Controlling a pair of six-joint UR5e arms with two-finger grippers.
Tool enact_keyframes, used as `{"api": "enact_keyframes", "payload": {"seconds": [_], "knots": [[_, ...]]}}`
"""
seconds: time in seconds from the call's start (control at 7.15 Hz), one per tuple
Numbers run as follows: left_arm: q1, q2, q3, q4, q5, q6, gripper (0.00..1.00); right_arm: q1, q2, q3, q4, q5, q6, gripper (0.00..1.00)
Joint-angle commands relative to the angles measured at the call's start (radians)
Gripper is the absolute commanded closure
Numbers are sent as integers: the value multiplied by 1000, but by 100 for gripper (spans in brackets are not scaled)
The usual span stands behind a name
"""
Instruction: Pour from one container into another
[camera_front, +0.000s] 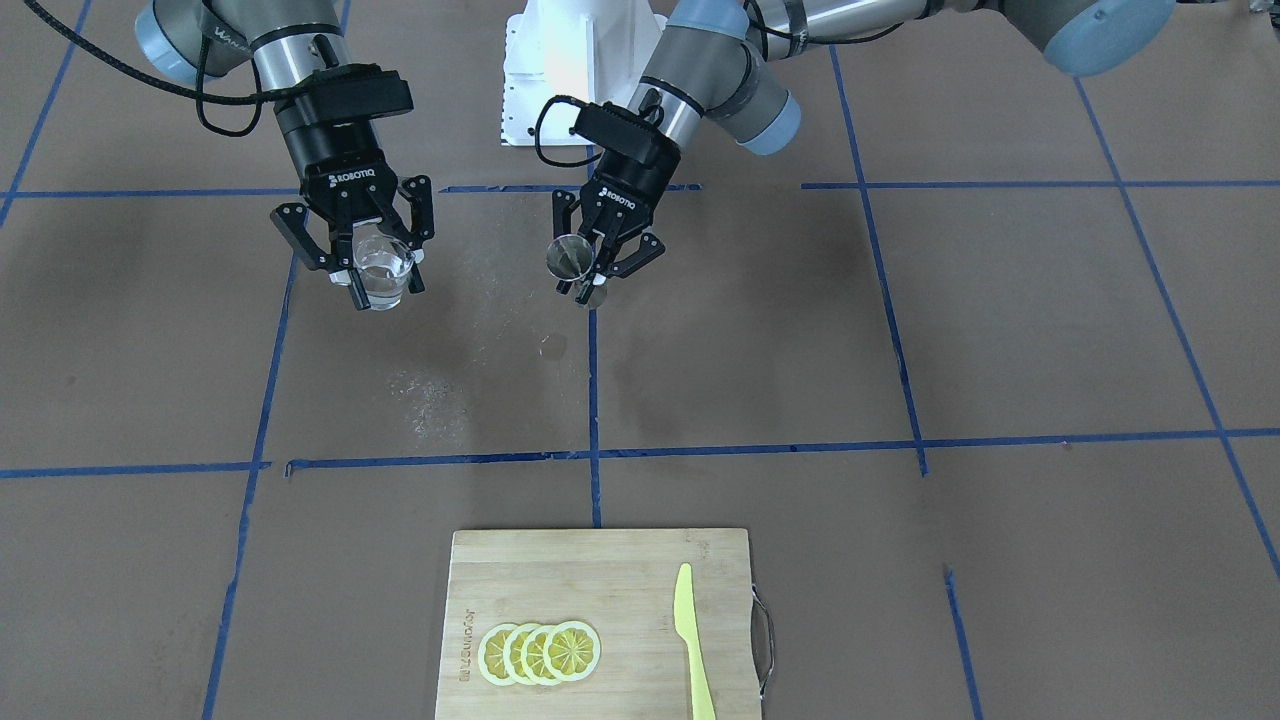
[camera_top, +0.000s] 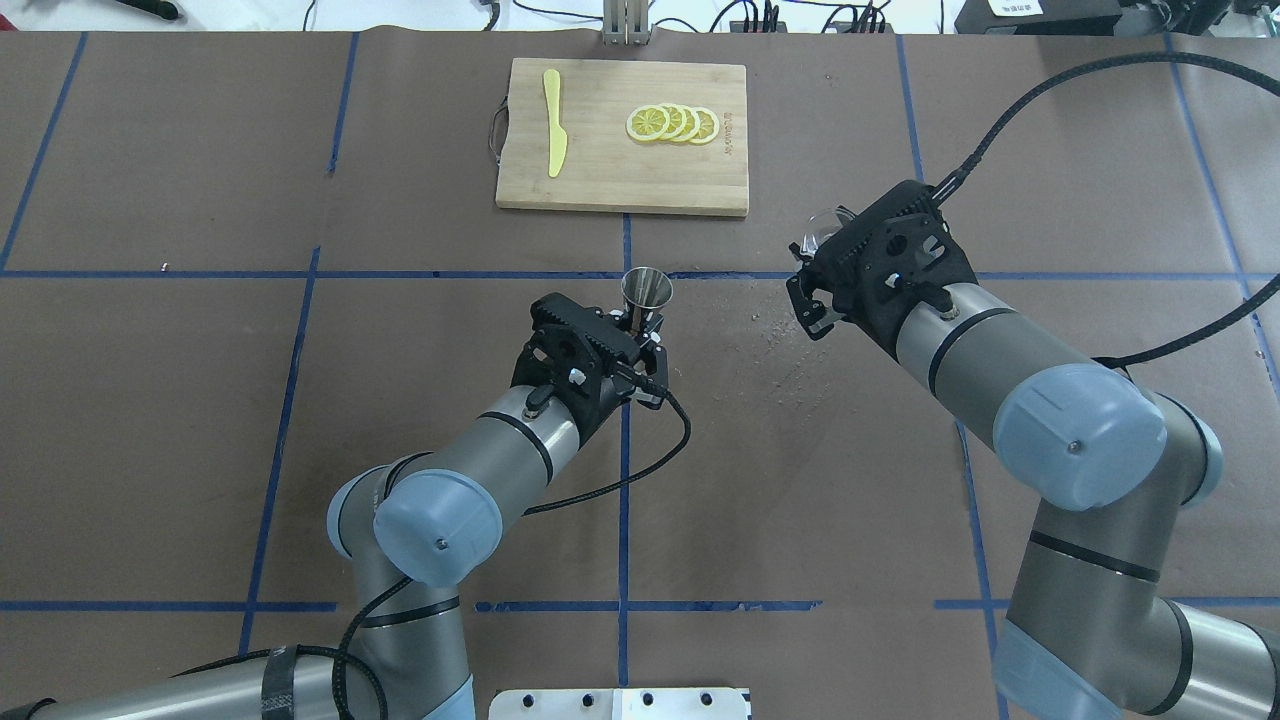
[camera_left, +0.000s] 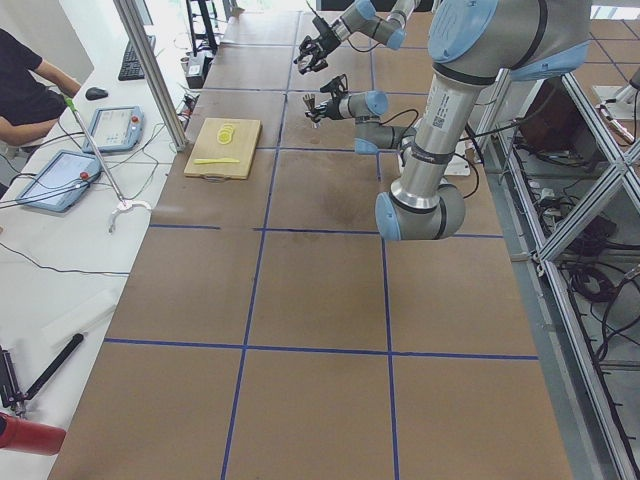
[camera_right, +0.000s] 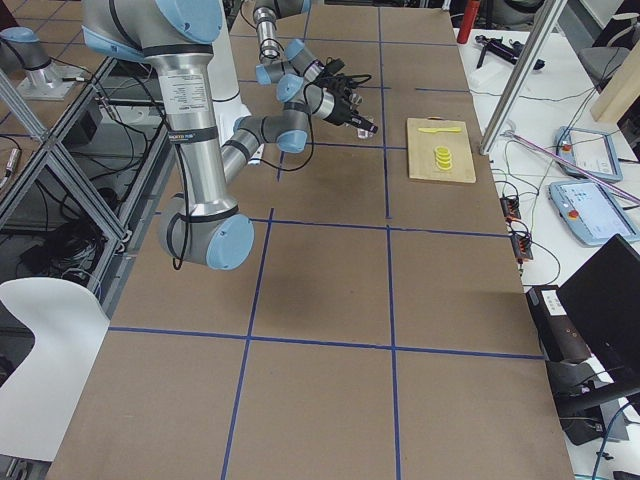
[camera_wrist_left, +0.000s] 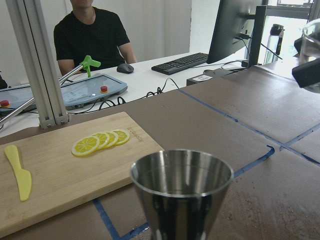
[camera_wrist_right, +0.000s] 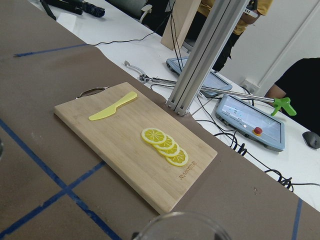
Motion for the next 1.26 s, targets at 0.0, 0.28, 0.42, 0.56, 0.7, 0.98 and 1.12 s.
{"api": "enact_keyframes", "payload": {"seconds": [0.0,0.28,0.42,0.56,0.7,0.98,1.12], "knots": [[-10,-41,44,0,-23,0,100,-8,7,10,-8,-2,-50,100],[-12,-84,99,-3,-26,0,100,-9,52,24,-89,-2,-98,100],[-12,-98,106,-3,-26,0,100,-14,71,24,-120,-3,-102,100],[-12,-100,106,-3,-26,0,100,-19,71,28,-123,-5,-102,100],[-13,-110,107,-3,-28,0,100,-26,71,28,-123,-7,-105,100],[-16,-119,110,-5,-36,0,100,-40,72,30,-149,-13,-106,100],[-19,-119,110,-5,-39,0,100,-45,76,30,-149,-14,-106,100]]}}
